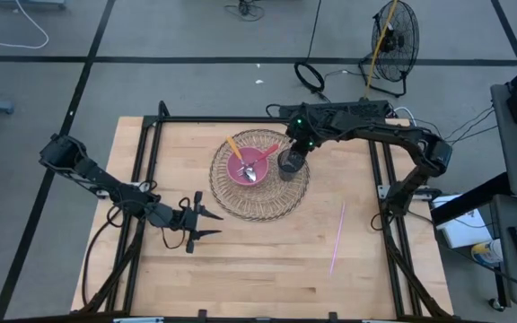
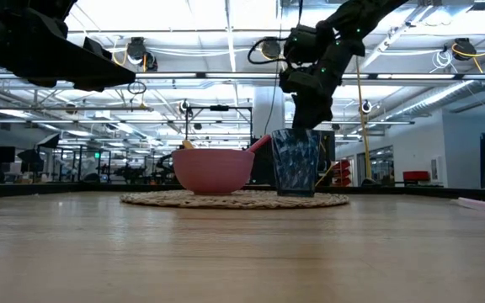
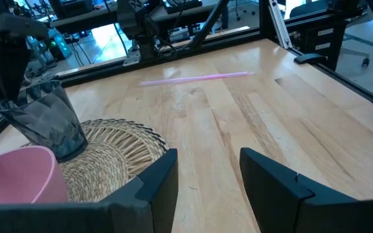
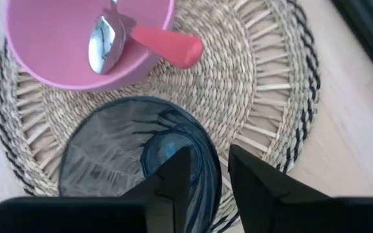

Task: Pick & Place Utensil
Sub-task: Put the pink straw into the blue cup on the woven mat

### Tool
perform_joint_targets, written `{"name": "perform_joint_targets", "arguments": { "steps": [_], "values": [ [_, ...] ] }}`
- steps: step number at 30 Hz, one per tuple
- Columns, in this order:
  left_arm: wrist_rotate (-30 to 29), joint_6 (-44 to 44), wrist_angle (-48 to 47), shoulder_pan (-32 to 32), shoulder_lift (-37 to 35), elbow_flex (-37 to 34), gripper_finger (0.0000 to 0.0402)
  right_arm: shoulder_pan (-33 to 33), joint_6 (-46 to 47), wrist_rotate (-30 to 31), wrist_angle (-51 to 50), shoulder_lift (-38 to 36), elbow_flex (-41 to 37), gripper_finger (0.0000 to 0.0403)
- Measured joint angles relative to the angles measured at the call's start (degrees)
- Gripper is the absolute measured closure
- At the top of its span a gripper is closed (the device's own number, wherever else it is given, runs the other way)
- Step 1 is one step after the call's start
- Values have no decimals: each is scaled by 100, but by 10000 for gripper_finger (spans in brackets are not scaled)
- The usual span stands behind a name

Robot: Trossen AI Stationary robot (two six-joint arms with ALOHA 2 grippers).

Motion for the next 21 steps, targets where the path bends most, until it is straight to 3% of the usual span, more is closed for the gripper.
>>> {"name": "perform_joint_targets", "arguments": {
  "steps": [21],
  "values": [
    [-2,25,0,0,0,-2,231,197,126,49,-830,-1598,1,297]
  ]
}}
